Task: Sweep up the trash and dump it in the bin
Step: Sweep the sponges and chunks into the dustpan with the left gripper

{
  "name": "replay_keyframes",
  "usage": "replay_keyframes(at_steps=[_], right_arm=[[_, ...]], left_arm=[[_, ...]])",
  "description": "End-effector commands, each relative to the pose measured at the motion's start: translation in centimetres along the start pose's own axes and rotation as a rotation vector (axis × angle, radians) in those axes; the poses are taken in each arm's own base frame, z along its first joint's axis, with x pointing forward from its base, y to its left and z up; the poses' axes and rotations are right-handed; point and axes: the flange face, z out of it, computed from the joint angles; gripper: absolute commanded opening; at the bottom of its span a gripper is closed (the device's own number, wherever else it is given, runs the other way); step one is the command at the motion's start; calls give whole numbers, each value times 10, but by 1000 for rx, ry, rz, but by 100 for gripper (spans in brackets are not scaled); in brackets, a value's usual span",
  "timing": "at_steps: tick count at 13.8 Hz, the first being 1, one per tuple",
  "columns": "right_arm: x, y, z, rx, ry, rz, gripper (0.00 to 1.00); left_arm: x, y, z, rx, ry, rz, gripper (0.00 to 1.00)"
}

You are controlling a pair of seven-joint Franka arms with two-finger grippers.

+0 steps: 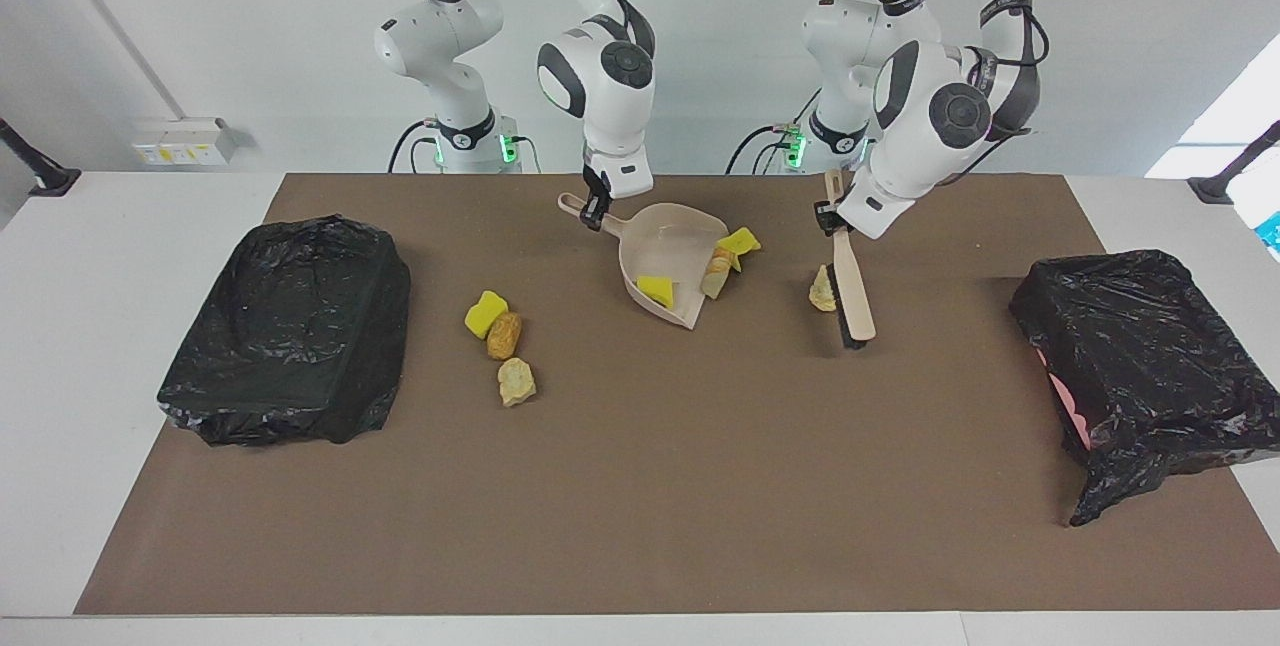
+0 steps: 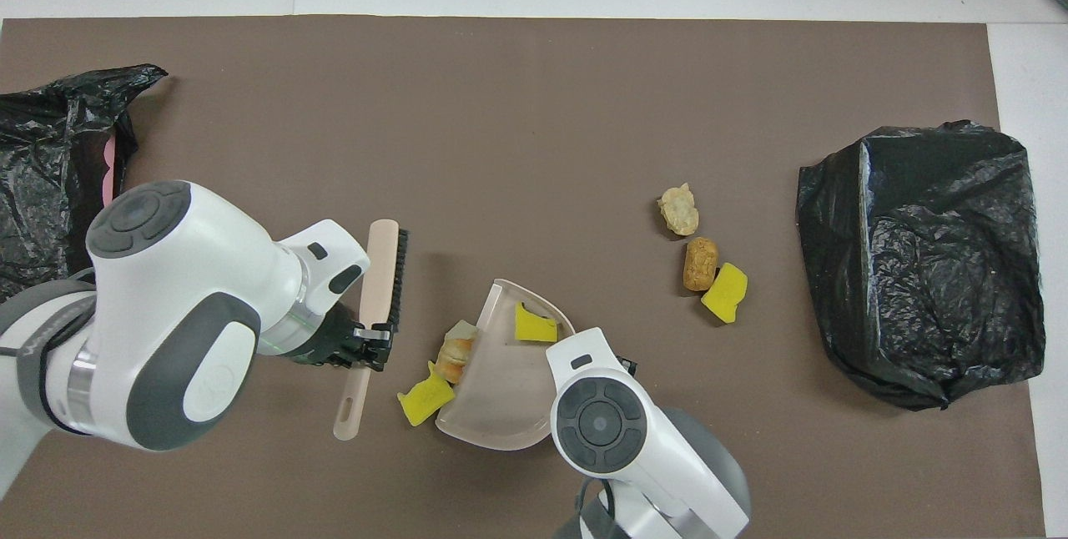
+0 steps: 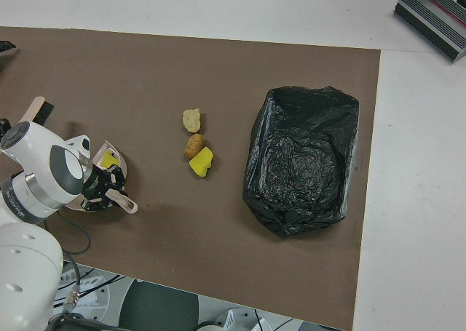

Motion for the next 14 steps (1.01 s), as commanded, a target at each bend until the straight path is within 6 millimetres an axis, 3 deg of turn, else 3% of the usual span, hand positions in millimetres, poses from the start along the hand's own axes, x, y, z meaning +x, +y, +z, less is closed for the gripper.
replay_keyframes(at_steps=[1, 4, 7, 14], right_arm=[[0, 6, 0, -13, 19, -23, 0], [0, 6, 1, -12, 20, -22, 0], [0, 6, 1, -12, 18, -23, 0], [-1, 6, 1, -11, 19, -21, 0]], left_arm=[[-18, -38, 24, 5, 38, -62, 0], [-24, -54, 44, 18, 38, -81, 0], [-43, -43, 64, 23, 61, -44, 0], [-86, 48, 89, 40, 20, 168, 0]])
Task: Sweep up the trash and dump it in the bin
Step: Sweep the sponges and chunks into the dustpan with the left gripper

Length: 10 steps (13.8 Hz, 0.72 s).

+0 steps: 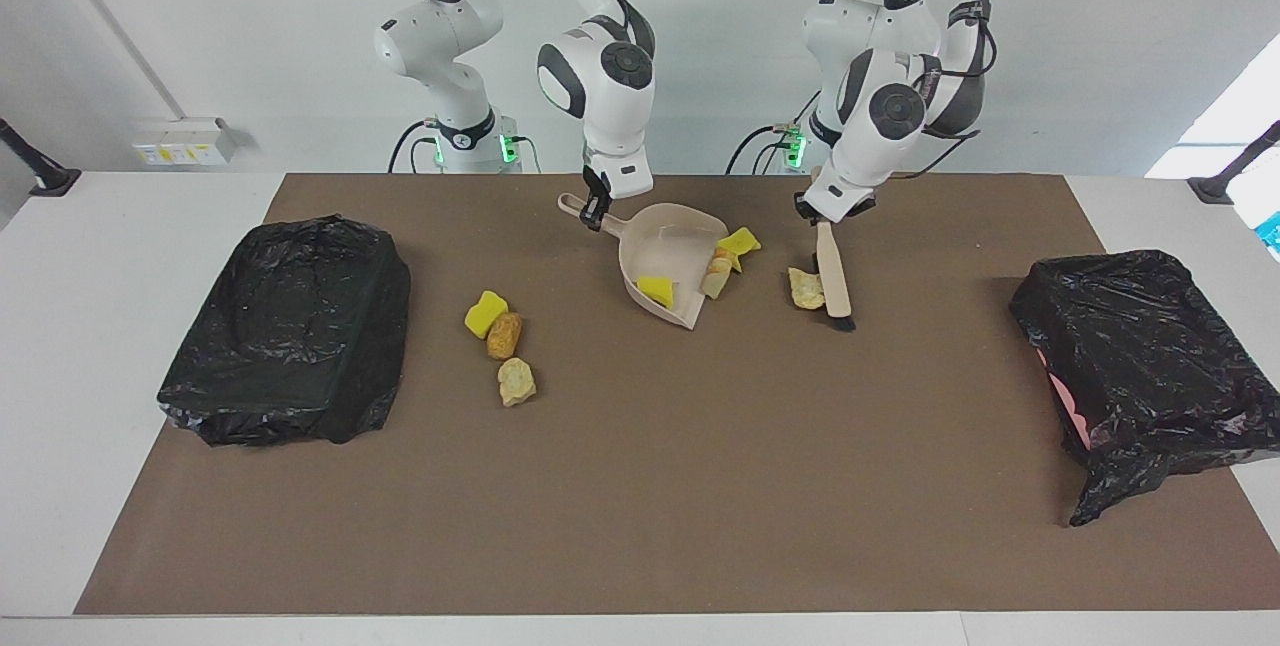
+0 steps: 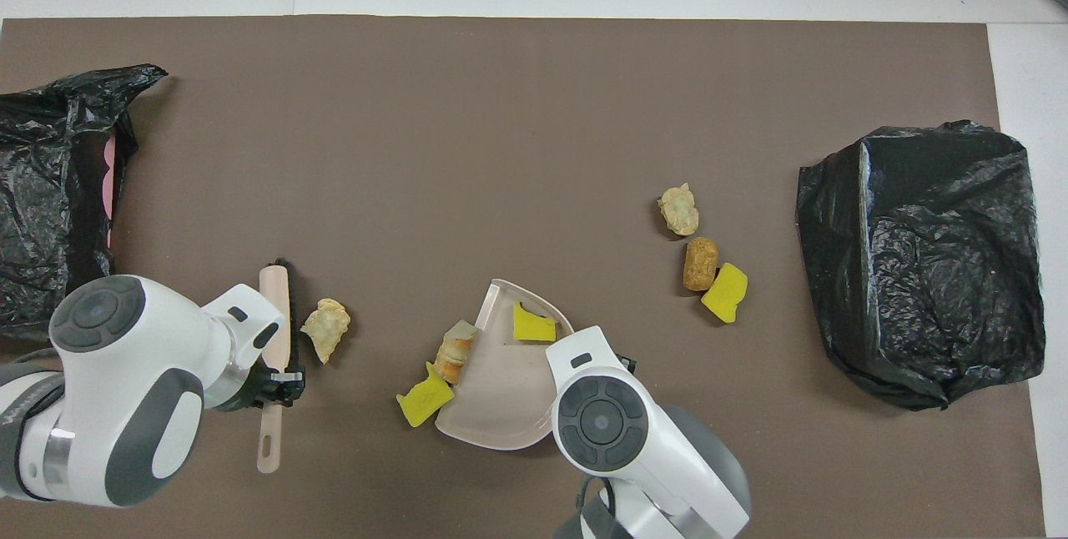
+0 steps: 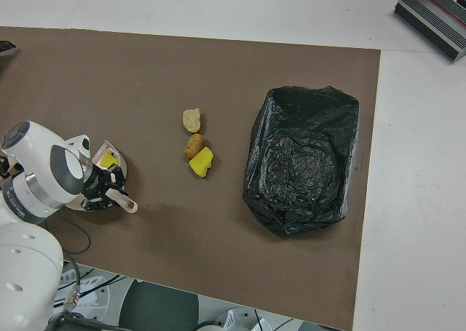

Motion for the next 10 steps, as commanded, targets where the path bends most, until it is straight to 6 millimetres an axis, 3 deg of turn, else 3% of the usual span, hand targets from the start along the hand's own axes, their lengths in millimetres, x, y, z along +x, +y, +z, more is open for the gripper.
replay_keyframes(at_steps=[1, 4, 7, 10], right_arm=[[-1, 6, 1, -12, 18, -22, 0], [-1, 6, 1, -12, 18, -22, 0], [-1, 6, 1, -12, 18, -22, 0], [-1, 6, 1, -11, 19, -21, 0]], left_arm=[[-20, 34, 7, -36, 0, 76, 0], [-49, 93, 8, -76, 1, 188, 0], [-79, 152, 26, -96, 17, 287, 0], [-77, 164, 21, -124, 17, 281, 0]])
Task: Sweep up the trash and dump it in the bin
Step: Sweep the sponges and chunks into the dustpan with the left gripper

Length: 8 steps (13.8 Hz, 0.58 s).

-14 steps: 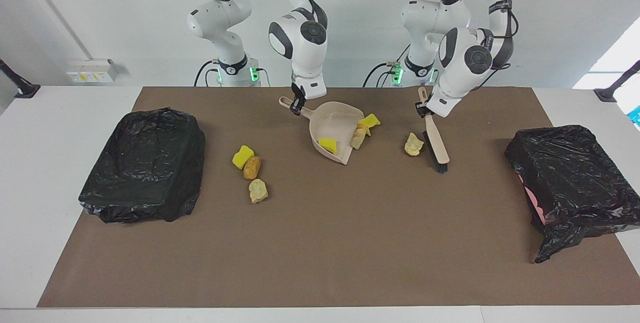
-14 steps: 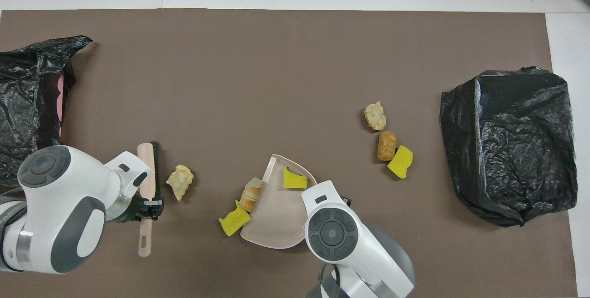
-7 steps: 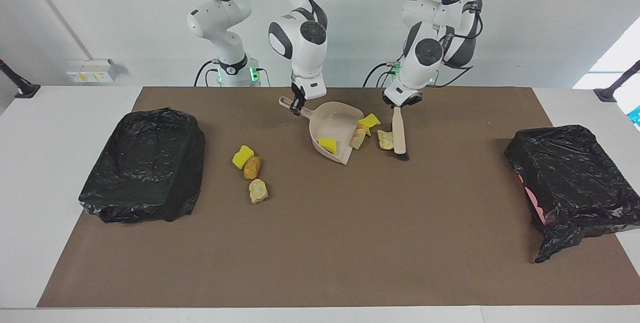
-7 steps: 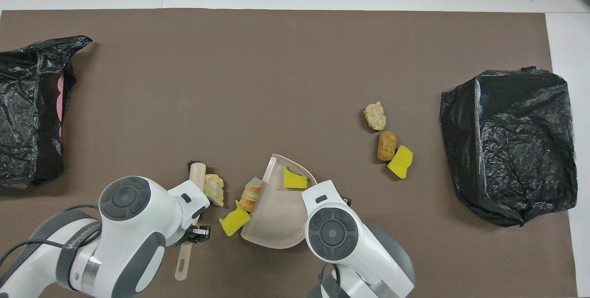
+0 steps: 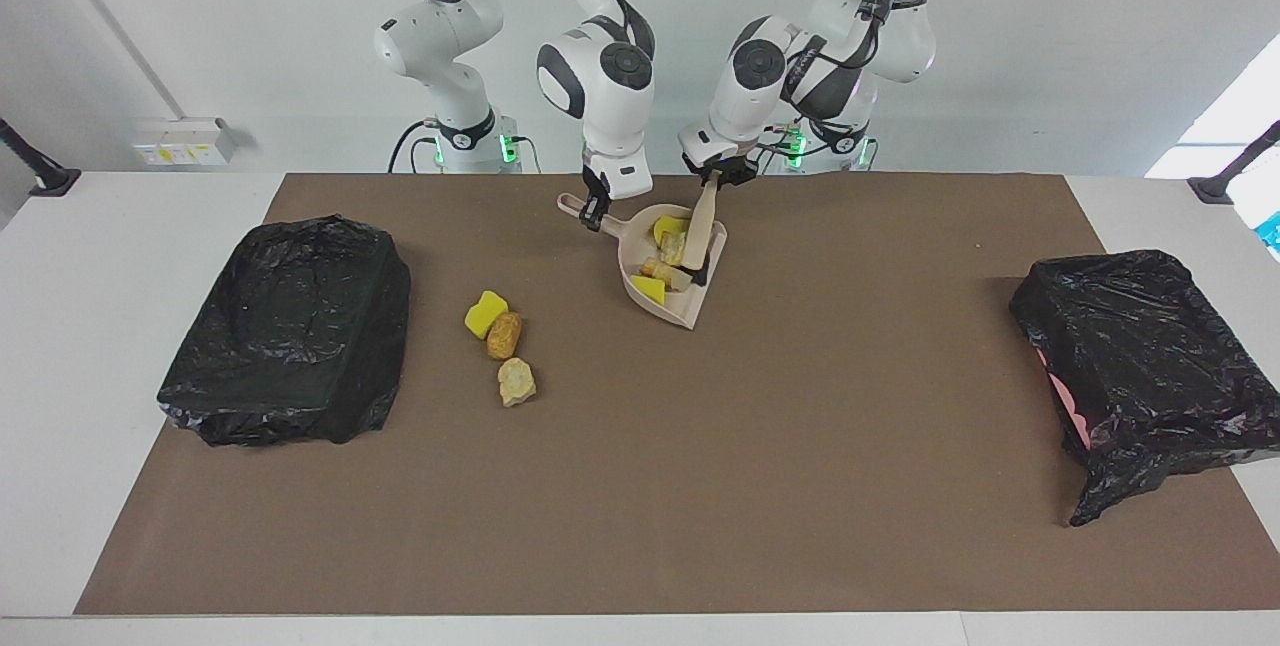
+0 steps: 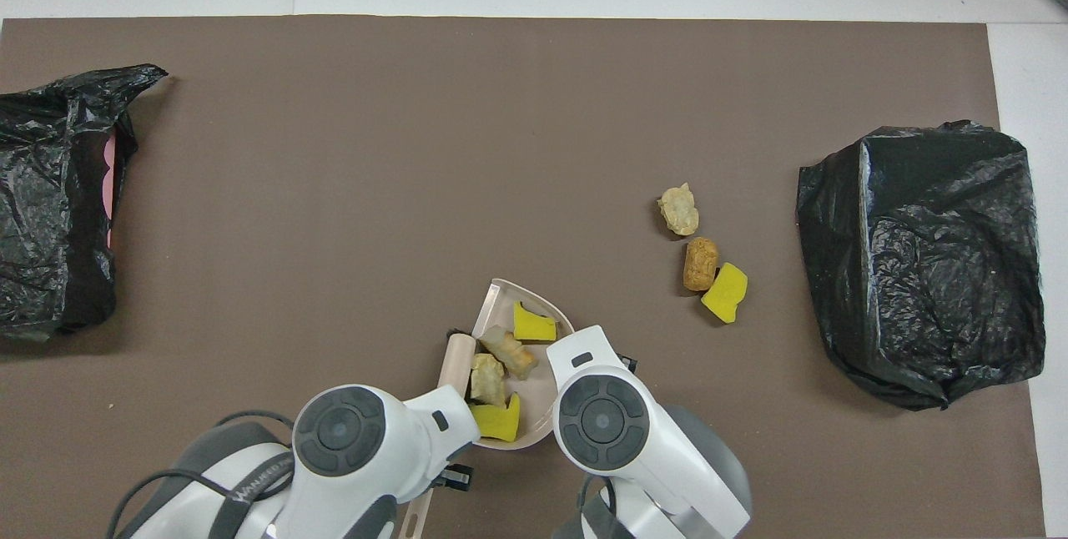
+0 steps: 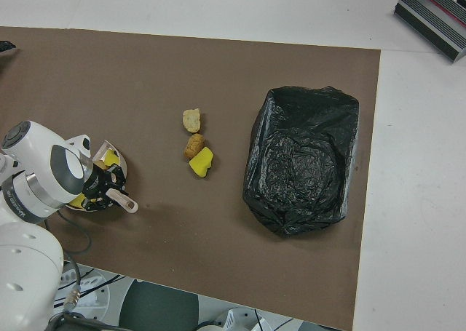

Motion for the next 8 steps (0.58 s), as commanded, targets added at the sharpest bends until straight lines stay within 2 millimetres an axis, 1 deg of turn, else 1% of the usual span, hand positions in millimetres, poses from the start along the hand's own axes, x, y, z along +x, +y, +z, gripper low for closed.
replay_keyframes(at_steps=[1, 2, 3, 4, 5, 6, 8], right_arm=[[0, 5, 0, -13, 20, -24, 0], [0, 5, 0, -11, 19, -23, 0], [0, 5, 0, -11, 19, -23, 0], [0, 5, 0, -11, 19, -23, 0], [0, 5, 0, -13, 18, -24, 0], [1, 5, 0, -12, 19, -23, 0], [0, 6, -1, -9, 14, -11, 0]], left_arm=[[8, -3, 3, -29, -8, -17, 0], [13, -7, -1, -31, -13, -29, 0], [25, -18, -6, -40, -8, -64, 0], [39, -37, -16, -55, 0, -103, 0], [49, -56, -29, -61, 1, -135, 0], [54, -69, -38, -67, 2, -145, 0], [65, -107, -57, -94, 12, -135, 0]])
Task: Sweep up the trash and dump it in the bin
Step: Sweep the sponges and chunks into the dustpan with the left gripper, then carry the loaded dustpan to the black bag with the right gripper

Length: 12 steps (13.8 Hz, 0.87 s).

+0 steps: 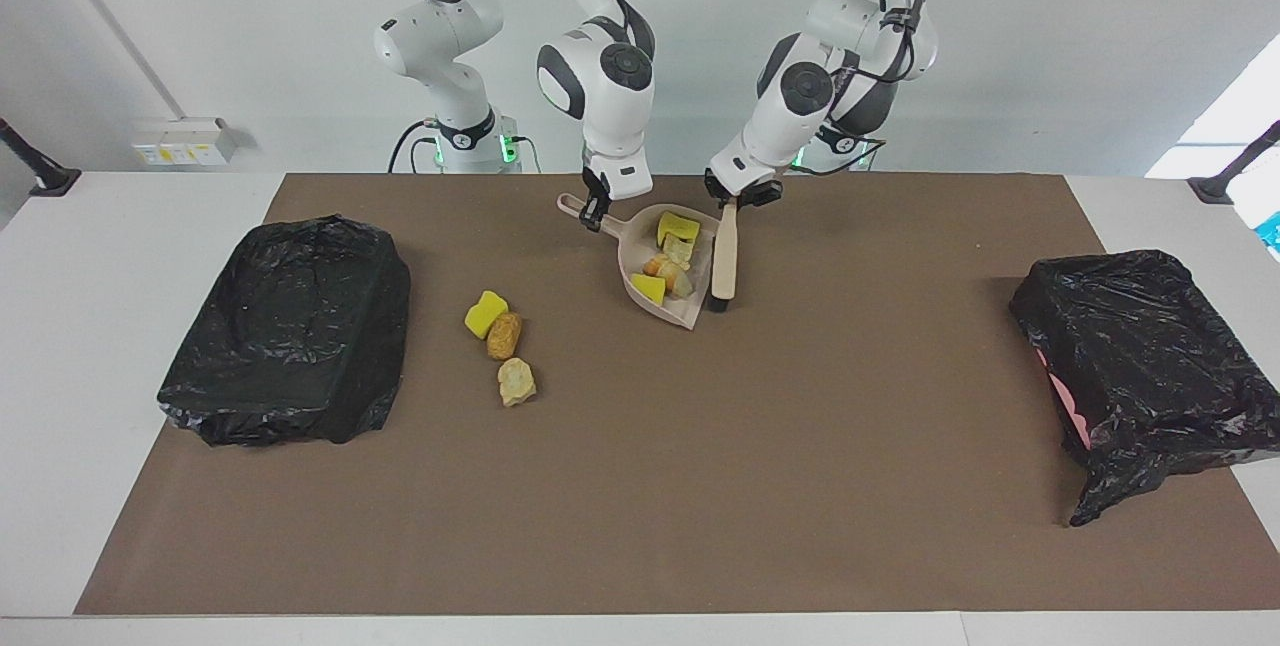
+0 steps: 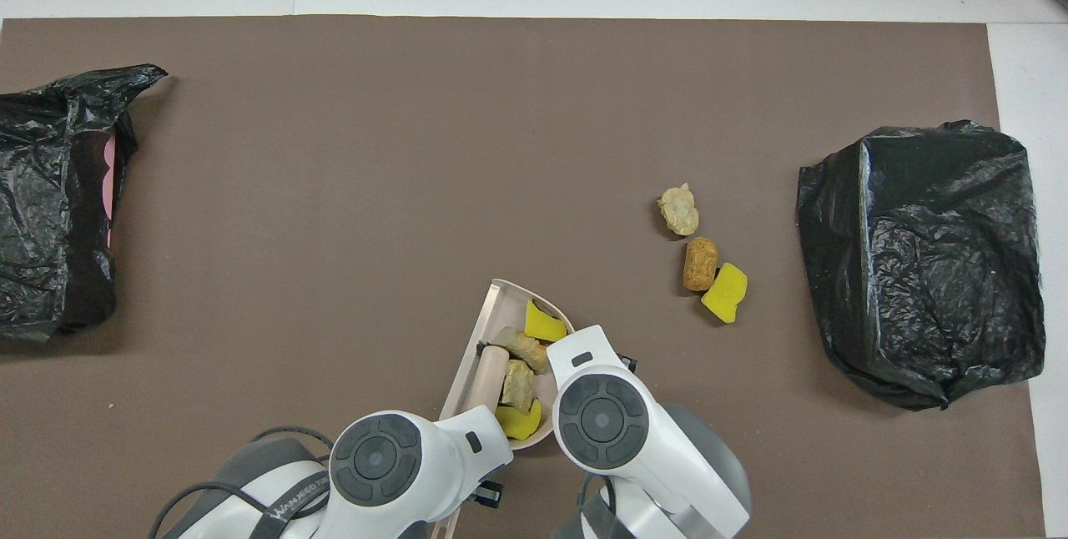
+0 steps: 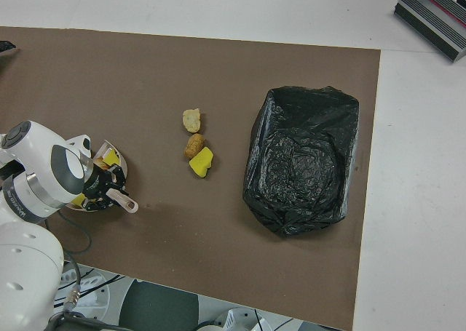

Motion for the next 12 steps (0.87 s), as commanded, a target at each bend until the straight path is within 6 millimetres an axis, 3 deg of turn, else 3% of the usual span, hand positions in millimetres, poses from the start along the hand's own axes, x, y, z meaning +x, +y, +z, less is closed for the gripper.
replay_keyframes(at_steps=[1, 3, 5, 7, 9, 12], right_arm=[[0, 8, -5, -11, 19, -4, 0], [-4, 21, -19, -19, 43, 21, 0], [-20, 42, -40, -21, 60, 59, 0], [-42, 66, -65, -27, 61, 114, 0], [-62, 94, -87, -36, 80, 151, 0], [-128, 157, -119, -31, 92, 181, 0]], left_arm=[[16, -25, -26, -25, -10, 6, 0], [22, -43, -33, -21, 1, 0, 0], [30, -66, -38, -33, 14, 10, 0], [31, -66, -37, -33, 20, -2, 0], [35, -55, -39, -28, 97, -34, 0], [19, -9, -27, -8, 96, -67, 0]])
